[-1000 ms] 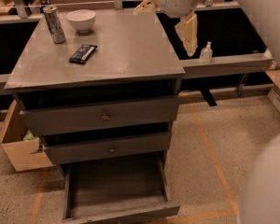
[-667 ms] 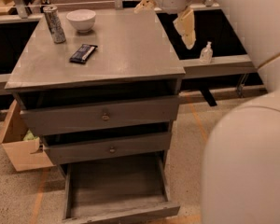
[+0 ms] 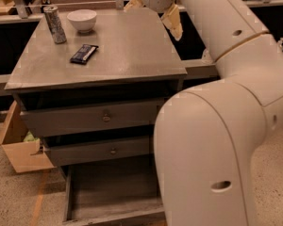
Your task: Place rxbar blueberry into bottom drawer
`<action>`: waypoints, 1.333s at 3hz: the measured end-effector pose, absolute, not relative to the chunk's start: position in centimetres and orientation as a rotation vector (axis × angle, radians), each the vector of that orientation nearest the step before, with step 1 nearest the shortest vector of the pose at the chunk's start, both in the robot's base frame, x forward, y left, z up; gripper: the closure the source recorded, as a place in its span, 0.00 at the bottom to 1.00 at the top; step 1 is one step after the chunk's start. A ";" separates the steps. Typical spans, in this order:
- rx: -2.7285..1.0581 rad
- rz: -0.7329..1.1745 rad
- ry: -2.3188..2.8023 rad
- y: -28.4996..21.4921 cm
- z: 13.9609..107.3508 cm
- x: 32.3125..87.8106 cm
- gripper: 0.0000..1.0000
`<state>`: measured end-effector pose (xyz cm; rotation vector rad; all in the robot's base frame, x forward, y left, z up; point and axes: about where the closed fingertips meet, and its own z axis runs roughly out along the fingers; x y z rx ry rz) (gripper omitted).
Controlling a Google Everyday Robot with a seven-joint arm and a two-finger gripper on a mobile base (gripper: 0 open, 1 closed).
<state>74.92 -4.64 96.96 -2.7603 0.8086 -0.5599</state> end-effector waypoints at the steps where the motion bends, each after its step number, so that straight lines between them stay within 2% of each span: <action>1: -2.794 -0.591 0.729 -2.2 95.9 77.3 0.00; 3: -2.768 -0.479 0.669 4.6 92.3 79.4 0.00; 4: -2.752 -0.505 0.560 9.1 92.2 80.3 0.00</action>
Offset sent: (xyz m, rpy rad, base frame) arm 0.0845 0.0706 -0.0263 -0.0261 0.1389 0.0549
